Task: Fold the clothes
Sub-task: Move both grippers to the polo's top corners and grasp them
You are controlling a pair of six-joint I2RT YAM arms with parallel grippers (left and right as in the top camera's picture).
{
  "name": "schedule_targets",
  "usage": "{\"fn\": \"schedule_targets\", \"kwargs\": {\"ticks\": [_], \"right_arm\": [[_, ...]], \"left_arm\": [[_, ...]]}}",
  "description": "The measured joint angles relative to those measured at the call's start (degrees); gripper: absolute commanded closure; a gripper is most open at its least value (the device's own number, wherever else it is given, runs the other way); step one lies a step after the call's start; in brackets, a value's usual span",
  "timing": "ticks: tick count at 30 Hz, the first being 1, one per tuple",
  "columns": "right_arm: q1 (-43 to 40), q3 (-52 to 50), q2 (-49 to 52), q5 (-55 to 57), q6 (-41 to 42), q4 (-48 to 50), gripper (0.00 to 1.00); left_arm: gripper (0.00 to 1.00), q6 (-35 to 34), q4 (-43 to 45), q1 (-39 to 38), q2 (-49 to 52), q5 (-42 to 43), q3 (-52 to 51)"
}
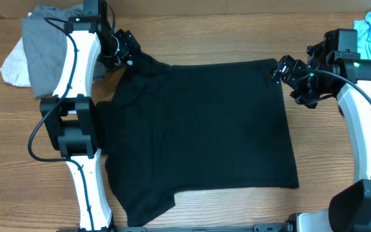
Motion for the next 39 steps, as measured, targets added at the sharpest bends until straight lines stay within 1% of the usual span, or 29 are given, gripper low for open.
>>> {"fn": "schedule_targets", "kwargs": {"ticks": [2,9,13,17,23,30,31,33,34,36,37,39], "right_arm": [[0.00,0.00,0.00,0.02,-0.22,-0.02,0.00],[0.00,0.00,0.00,0.07,-0.81,-0.55,0.00],[0.00,0.00,0.00,0.50,-0.87,-0.90,0.00],[0.00,0.00,0.00,0.68,-0.90,-0.90,0.00],[0.00,0.00,0.00,0.85,-0.90,-0.87,0.00],[0.00,0.00,0.00,0.87,-0.87,-0.92,0.00],[0.00,0.00,0.00,0.90,-0.87,-0.94,0.00],[0.00,0.00,0.00,0.87,-0.87,-0.92,0.00],[0.00,0.00,0.00,0.92,-0.90,-0.92,0.00],[0.00,0.00,0.00,1.14,-0.87,-0.92,0.00],[0.00,0.00,0.00,1.22,-0.87,-0.92,0.00],[0.00,0.00,0.00,1.49,-0.87,-0.92,0.00]], "left_arm": [[0.25,-0.28,-0.15,0.00,0.42,0.00,0.00],[0.26,-0.90,-0.20,0.00,3.85,-0.63,0.50],[0.35,-1.11,2.36,0.00,5.33,-0.85,0.50],[0.39,-1.99,4.48,0.00,5.40,-0.90,0.55],[0.39,-2.56,4.68,0.00,5.42,-0.92,0.55],[0.41,-2.58,5.73,0.00,6.25,-0.90,0.55],[0.43,-2.58,6.01,0.00,6.56,-0.90,0.55],[0.53,-2.58,6.25,0.00,7.23,-0.92,0.55],[0.62,-2.58,6.47,0.00,7.37,-0.92,0.55],[0.67,-2.73,7.10,0.00,7.45,-0.90,0.55],[0.74,-2.97,7.26,0.00,7.45,-0.90,0.55],[0.84,-3.28,7.67,0.00,7.45,-0.90,0.55]]}}
